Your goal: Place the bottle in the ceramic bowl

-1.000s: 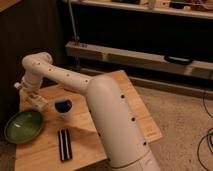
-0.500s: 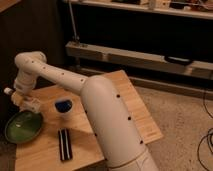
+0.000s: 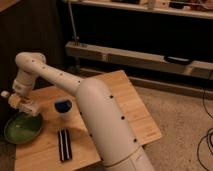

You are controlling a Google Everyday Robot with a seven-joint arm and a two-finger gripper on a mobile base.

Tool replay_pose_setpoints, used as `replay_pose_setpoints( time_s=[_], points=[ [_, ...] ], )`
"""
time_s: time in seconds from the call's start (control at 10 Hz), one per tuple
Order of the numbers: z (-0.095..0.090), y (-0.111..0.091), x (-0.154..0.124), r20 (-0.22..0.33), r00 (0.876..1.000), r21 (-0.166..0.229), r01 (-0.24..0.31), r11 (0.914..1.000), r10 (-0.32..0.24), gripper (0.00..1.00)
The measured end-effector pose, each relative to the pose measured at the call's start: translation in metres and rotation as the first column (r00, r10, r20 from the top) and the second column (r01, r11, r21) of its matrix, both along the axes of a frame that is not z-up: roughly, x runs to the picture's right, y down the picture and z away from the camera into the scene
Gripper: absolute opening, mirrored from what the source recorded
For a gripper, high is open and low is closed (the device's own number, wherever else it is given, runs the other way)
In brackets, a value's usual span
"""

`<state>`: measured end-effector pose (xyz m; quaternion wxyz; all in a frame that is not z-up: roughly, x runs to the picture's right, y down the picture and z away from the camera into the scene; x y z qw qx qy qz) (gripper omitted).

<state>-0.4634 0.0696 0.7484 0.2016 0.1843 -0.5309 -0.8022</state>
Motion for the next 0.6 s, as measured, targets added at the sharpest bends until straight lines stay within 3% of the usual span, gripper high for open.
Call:
replay_pose_setpoints(
  time_s=[0.2, 0.6],
  points=[
    [-0.0032, 0.0072, -0.0040, 0.005, 1.000, -0.012, 0.018, 0.9998, -0.018, 0.80],
    [-0.0045, 0.0129, -0.0063, -0.001, 1.000, -0.030, 0.021, 0.9993, -0.021, 0.80]
  ],
)
